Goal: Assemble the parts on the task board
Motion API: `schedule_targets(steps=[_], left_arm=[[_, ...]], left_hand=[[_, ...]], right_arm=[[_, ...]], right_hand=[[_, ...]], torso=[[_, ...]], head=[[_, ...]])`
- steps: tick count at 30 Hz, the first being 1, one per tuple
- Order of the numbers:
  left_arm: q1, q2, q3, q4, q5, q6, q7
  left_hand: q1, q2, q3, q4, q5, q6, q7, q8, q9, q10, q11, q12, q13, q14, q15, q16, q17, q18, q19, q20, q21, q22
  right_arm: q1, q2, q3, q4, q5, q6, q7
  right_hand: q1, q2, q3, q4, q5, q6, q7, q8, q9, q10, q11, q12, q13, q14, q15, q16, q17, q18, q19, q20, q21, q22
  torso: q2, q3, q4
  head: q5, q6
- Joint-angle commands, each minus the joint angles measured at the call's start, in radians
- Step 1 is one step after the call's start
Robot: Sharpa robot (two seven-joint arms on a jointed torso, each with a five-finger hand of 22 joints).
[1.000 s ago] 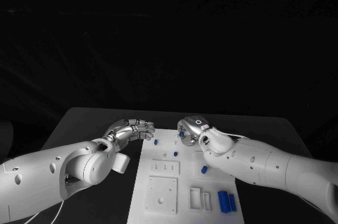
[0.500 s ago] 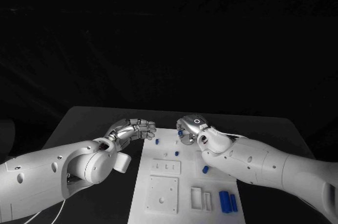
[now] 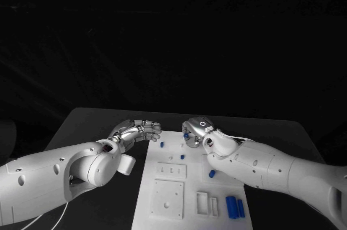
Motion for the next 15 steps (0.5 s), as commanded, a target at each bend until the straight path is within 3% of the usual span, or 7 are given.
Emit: schedule_targets(steps=[1,15], left_arm=[[0.004,0.003,0.001,0.003,-0.008,0.016,0.007],[0.004,0.009,0.001,-0.004,-0.009,0.016,0.006]], left_hand=[[-0.012,-0.002,0.0,-0.005,-0.005,0.002,0.01,-0.005,-0.001,-0.007,0.0,-0.005,-0.001,-0.005,-0.001,-0.005,-0.001,0.008,-0.005,-0.001,-0.005,0.005],[-0.012,-0.003,0.001,-0.006,-0.005,0.002,0.01,-0.005,-0.001,-0.007,0.0,-0.005,-0.002,-0.005,-0.001,-0.005,-0.001,0.009,-0.005,-0.001,-0.005,0.005]], right_arm=[[0.0,0.004,0.0,-0.004,-0.01,0.007,0.005],[-0.001,0.006,0.0,0.004,-0.003,0.019,0.011]], right_hand=[[0.003,-0.005,0.004,0.0,0.003,0.006,0.001,0.002,0.0,0.023,-0.004,-0.001,0.02,-0.007,-0.009,-0.001,-0.001,0.053,-0.001,-0.006,0.007,0.02],[0.002,-0.005,0.005,0.001,0.003,0.006,0.002,0.001,0.001,0.022,-0.003,-0.002,0.022,-0.007,-0.009,-0.002,-0.002,0.053,-0.002,-0.005,0.007,0.02]], torso=[[0.005,-0.002,0.0033],[0.016,-0.0036,0.0037]], head=[[0.0,0.001],[0.002,0.003]])
